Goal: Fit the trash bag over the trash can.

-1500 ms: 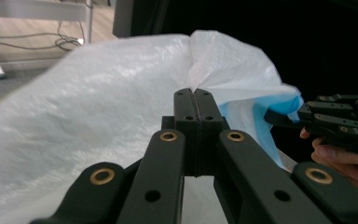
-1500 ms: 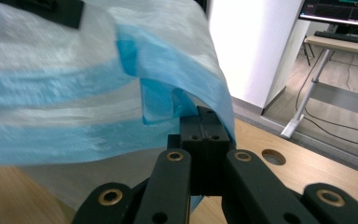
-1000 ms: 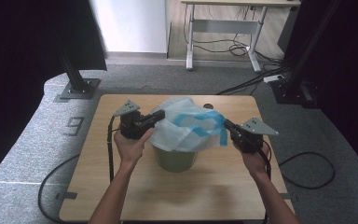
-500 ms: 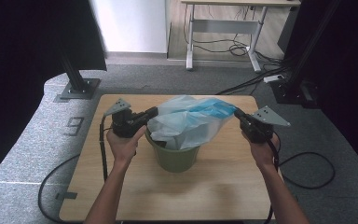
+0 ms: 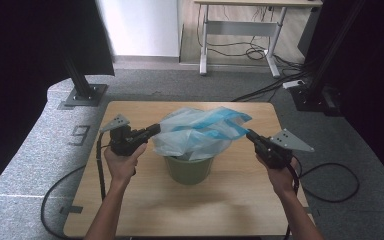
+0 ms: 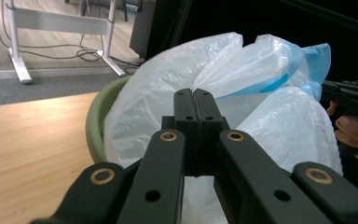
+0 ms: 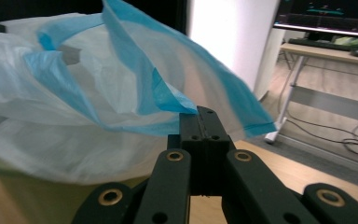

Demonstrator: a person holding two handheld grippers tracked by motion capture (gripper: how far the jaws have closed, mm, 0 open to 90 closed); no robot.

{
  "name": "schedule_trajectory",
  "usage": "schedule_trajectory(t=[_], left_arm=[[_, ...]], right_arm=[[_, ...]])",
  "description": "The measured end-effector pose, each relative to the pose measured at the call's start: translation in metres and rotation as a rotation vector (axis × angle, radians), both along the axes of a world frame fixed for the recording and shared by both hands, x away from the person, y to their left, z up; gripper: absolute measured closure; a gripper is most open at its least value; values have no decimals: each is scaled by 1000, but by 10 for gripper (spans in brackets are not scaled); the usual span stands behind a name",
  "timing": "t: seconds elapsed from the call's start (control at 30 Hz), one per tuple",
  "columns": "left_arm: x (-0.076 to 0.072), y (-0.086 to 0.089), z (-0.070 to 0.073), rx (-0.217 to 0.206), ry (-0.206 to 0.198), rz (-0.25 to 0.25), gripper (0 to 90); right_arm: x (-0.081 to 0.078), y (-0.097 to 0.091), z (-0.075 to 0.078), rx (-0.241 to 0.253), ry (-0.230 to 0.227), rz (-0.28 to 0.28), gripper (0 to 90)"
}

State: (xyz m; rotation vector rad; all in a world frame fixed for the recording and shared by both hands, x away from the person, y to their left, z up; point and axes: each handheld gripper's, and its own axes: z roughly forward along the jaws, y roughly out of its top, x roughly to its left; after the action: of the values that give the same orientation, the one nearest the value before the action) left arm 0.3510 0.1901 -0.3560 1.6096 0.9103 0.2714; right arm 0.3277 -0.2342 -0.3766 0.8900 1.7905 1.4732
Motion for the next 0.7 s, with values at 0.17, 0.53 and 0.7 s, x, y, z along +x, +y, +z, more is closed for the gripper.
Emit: schedule_trajectory(t=[0.17, 0.53, 0.7], left_arm=[[-10, 7, -4, -1, -1, -11, 900], [-26, 23, -22, -6, 7, -2, 900], [-32, 29, -31, -7, 20, -3, 900]], right_arm=[[-9, 2, -11, 14, 16, 21, 888], [-34, 6, -50, 10, 60, 66, 888], [-43, 7, -63, 27, 81, 93, 888]])
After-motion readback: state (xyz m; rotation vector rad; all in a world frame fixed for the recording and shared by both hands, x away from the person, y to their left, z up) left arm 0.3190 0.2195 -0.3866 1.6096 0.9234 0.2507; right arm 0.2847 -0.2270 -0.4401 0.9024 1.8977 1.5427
